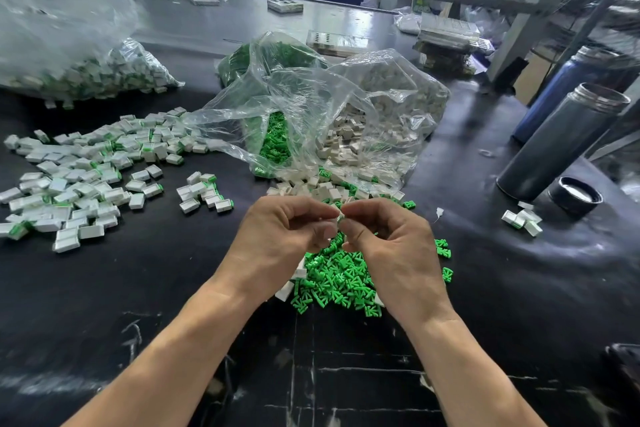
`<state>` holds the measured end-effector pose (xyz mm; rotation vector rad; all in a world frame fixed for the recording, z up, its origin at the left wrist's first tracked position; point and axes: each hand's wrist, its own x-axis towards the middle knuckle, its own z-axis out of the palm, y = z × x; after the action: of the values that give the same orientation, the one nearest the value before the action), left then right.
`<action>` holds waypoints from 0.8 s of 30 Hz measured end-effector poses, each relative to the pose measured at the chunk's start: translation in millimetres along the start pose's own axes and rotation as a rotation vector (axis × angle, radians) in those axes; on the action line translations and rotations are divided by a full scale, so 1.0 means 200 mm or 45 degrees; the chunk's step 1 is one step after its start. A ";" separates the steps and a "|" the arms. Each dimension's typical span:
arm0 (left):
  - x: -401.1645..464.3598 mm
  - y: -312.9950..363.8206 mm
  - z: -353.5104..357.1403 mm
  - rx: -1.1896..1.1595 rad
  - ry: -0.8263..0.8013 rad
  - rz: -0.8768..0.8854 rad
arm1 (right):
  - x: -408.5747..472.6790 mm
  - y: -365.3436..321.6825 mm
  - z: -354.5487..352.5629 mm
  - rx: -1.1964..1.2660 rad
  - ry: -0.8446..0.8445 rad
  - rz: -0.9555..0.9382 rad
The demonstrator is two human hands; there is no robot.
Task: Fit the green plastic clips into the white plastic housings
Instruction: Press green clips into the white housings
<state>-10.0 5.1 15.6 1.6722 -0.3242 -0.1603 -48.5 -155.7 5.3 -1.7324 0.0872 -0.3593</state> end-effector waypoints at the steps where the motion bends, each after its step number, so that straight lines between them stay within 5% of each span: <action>1: 0.00 0.00 0.00 -0.005 0.004 0.003 | 0.00 0.00 0.00 -0.010 -0.003 -0.004; 24: 0.01 -0.01 0.02 -0.092 0.107 0.073 | -0.02 -0.01 0.02 -0.009 0.056 -0.010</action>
<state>-10.1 0.5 12.7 1.5919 -0.2995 -0.0583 -51.6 -149.5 5.2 -1.7327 0.1134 -0.4031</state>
